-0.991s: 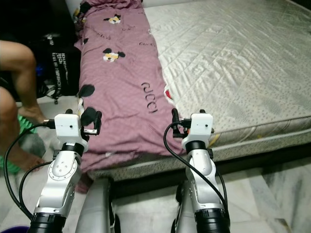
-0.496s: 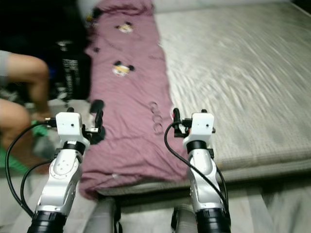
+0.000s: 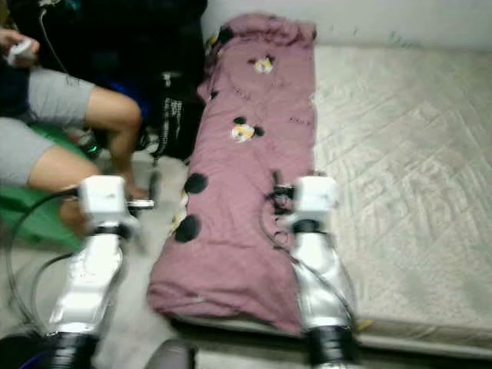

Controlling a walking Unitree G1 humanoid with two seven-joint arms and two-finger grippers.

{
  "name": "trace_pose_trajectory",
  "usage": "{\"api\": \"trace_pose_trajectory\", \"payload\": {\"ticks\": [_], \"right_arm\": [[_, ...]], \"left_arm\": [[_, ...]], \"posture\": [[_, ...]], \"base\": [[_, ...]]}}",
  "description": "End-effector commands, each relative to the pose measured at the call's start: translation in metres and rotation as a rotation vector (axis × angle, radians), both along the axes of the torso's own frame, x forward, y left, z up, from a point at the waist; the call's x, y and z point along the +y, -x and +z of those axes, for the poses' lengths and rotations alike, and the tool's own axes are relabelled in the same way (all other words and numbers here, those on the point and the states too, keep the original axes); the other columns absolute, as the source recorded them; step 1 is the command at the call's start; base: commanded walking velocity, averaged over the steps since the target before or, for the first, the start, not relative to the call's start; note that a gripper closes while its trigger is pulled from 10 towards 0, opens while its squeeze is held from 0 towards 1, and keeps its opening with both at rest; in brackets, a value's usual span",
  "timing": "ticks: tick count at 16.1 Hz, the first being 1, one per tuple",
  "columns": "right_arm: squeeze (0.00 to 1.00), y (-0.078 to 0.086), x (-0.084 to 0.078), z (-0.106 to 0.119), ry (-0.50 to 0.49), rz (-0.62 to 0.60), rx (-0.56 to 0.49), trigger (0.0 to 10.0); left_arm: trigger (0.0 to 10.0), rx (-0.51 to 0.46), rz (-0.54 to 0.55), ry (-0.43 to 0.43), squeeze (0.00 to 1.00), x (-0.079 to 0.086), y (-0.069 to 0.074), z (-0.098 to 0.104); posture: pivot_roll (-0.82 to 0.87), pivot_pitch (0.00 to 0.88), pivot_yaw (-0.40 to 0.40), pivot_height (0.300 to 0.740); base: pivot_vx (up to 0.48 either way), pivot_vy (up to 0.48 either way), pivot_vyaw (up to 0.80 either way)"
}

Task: Clean up the room

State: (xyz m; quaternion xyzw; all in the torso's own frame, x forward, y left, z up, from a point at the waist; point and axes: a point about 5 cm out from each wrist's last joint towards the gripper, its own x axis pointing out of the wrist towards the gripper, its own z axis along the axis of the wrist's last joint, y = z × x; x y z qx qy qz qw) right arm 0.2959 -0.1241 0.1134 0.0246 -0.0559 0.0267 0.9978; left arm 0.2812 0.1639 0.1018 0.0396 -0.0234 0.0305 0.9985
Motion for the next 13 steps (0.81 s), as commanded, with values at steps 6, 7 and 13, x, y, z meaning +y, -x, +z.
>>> {"api": "trace_pose_trajectory", "payload": {"ticks": [6, 7, 13], "right_arm": [[0.0, 0.003, -0.0206, -0.0109, 0.02, -0.07, 0.041, 10.0], [0.0, 0.002, -0.0207, -0.0125, 0.033, -0.081, 0.057, 10.0], [0.0, 0.0001, -0.0151, -0.0107, 0.068, -0.03, 0.049, 10.0]], "left_arm": [[10.0, -0.021, -0.055, 0.025, 0.0, -0.015, -0.0034, 0.0044], [10.0, -0.019, -0.044, 0.009, 0.0, -0.014, -0.0039, 0.0037], [10.0, -0.014, -0.034, 0.008, 0.0, -0.0144, -0.0061, 0.0024]], "posture": [[0.01, 0.0, 0.055, 0.74], [0.01, 0.0, 0.055, 0.74], [0.01, 0.0, 0.049, 0.74]], "base": [[0.0, 0.0, 0.0], [0.0, 0.0, 0.0], [0.0, 0.0, 0.4]]}}
